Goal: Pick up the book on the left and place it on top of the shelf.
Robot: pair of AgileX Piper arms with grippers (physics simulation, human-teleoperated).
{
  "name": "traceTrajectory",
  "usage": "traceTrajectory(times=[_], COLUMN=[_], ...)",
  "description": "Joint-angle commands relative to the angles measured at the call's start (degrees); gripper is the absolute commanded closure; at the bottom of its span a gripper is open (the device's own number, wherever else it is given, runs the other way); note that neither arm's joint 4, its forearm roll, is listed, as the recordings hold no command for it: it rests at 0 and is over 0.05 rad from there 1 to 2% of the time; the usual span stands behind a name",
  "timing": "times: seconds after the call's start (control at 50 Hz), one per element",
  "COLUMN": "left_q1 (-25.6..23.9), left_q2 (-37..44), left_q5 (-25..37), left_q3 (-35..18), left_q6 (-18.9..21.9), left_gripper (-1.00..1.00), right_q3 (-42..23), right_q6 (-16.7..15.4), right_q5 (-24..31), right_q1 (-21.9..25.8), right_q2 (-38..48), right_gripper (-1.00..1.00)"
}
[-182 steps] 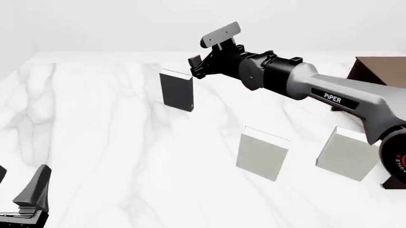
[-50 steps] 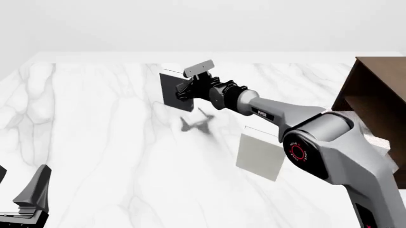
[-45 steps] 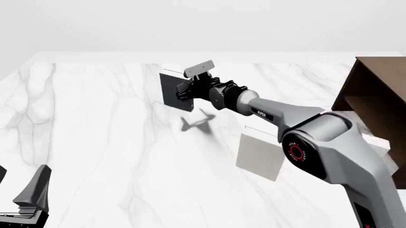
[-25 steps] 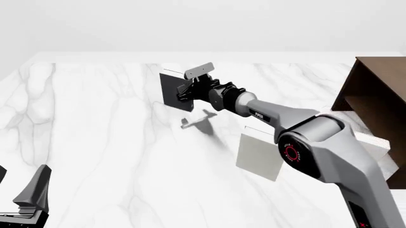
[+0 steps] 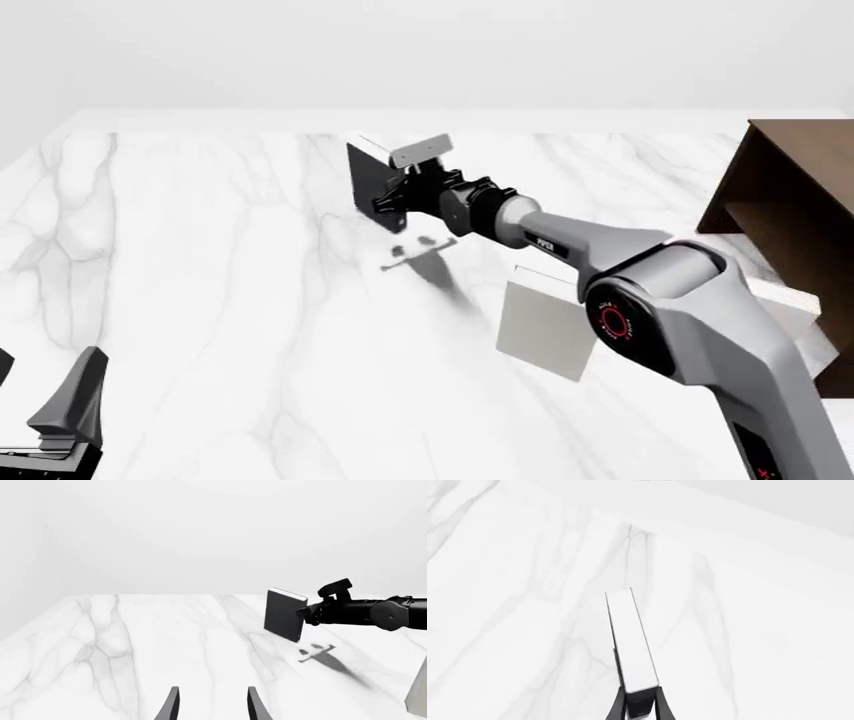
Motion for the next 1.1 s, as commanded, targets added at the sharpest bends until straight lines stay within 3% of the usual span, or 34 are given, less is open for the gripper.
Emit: traceTrajectory(times=[0.02,0.22,0.44,0.7,1.1], left_q1=[0.00,0.00,0.00,0.00,0.00], left_q2=[0.00,0.00,0.00,0.00,0.00], left_q5=[0.00,0.00,0.00,0.00,0.00], left_q3=[0.00,0.00,0.00,0.00,0.00], left_q6=[0.00,0.00,0.00,0.00,0.00], left_gripper=[-1.00,-1.00,-1.00,-1.00,-1.00], right_q3=[2.13,8.23,21.50,32.87,40.47], right_q6=[0.71,1.28,2.27,0.67,-1.52], right_q5=[-2.02,-6.34,-11.70,-13.07,-12.19], right_q1=[-0.85,-1.75,-1.12,-1.66,-1.66], right_q2=[-1.32,-6.93,-18.79,-31.48,-43.27], right_gripper=[1.00,1.00,1.00,1.00,1.00])
